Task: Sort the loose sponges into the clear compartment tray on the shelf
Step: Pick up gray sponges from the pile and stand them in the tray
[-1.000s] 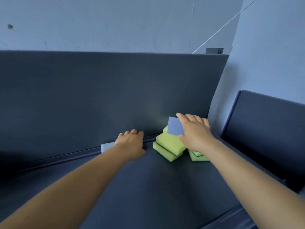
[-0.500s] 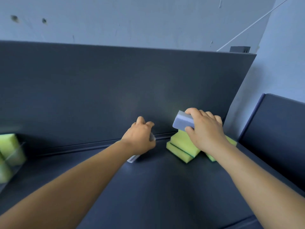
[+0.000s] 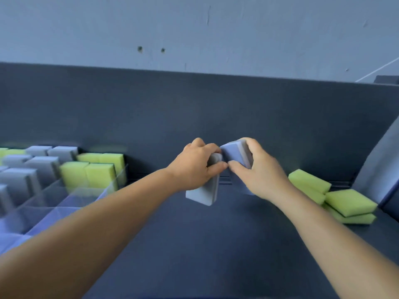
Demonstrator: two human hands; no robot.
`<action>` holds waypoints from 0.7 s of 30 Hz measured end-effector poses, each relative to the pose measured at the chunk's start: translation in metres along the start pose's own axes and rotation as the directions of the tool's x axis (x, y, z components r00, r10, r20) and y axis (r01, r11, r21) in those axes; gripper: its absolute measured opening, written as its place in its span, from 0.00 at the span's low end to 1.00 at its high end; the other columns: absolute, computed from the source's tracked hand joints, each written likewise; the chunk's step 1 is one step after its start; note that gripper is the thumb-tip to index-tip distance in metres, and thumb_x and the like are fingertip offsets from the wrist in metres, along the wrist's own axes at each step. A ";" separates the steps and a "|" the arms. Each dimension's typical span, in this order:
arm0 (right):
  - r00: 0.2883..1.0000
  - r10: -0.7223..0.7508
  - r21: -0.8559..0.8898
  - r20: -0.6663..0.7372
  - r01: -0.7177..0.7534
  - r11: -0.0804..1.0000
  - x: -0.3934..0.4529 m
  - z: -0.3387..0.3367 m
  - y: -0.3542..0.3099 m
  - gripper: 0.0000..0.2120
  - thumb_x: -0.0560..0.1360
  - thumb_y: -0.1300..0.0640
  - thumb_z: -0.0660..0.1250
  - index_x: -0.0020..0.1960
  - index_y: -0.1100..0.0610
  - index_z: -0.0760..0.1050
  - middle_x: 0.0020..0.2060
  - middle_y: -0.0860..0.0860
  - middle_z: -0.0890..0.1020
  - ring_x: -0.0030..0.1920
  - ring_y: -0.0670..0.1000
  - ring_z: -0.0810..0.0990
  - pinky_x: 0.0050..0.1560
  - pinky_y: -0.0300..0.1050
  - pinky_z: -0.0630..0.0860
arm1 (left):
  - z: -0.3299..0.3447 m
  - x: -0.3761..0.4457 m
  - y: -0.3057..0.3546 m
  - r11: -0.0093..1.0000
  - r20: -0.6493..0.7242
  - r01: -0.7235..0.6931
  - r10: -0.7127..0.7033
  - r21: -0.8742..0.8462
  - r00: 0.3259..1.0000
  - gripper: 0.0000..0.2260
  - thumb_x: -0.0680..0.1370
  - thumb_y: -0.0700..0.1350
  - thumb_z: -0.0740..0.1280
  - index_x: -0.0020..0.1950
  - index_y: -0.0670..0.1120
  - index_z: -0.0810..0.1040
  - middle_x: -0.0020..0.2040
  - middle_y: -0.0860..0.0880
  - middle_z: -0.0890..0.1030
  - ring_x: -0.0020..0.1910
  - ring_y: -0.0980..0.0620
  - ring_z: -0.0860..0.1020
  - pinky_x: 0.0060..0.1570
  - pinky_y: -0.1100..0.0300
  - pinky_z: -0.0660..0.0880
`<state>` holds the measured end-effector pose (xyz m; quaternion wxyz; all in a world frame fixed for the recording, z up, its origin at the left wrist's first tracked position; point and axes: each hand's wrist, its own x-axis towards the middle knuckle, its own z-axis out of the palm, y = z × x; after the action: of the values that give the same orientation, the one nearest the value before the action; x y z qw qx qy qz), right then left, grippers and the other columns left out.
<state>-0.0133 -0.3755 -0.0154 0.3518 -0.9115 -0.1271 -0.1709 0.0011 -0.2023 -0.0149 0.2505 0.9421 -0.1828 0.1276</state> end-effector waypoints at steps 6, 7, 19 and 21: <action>0.991 -0.100 0.350 0.095 0.060 0.935 -0.012 0.043 -0.087 0.15 0.80 0.49 0.53 0.65 0.41 0.68 0.49 0.42 0.80 0.52 0.47 0.78 0.53 0.47 0.75 | -0.073 -0.063 -0.049 0.998 -0.100 0.043 -0.039 0.040 0.994 0.19 0.78 0.55 0.63 0.68 0.54 0.71 0.51 0.49 0.69 0.61 0.49 0.68 0.59 0.56 0.69; 0.989 -0.098 0.390 0.113 0.047 0.920 -0.015 0.054 -0.101 0.15 0.79 0.50 0.54 0.64 0.40 0.67 0.48 0.44 0.80 0.52 0.49 0.78 0.55 0.50 0.76 | -0.086 -0.075 -0.058 0.998 -0.110 0.043 -0.037 0.048 0.993 0.18 0.78 0.54 0.63 0.68 0.53 0.71 0.51 0.49 0.69 0.61 0.50 0.67 0.58 0.58 0.68; 0.964 -0.076 0.616 0.257 -0.102 0.781 -0.054 0.159 -0.259 0.13 0.74 0.54 0.66 0.58 0.47 0.73 0.46 0.53 0.78 0.47 0.51 0.78 0.52 0.49 0.75 | -0.205 -0.206 -0.158 0.991 -0.094 0.049 -0.038 0.123 0.995 0.13 0.79 0.52 0.62 0.62 0.49 0.72 0.44 0.52 0.68 0.56 0.51 0.64 0.53 0.58 0.65; 0.965 -0.060 0.636 0.254 -0.120 0.763 -0.060 0.173 -0.277 0.14 0.71 0.54 0.68 0.55 0.53 0.73 0.46 0.53 0.78 0.47 0.52 0.78 0.50 0.51 0.74 | -0.220 -0.223 -0.170 0.991 -0.109 0.056 -0.043 0.120 0.993 0.12 0.79 0.52 0.62 0.59 0.47 0.72 0.42 0.57 0.68 0.55 0.53 0.63 0.55 0.56 0.66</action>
<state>-0.1265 -0.0642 0.0056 0.6268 -0.7508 -0.2082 0.0095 -0.1629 0.1112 0.0240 0.2047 0.9518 -0.1378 0.1823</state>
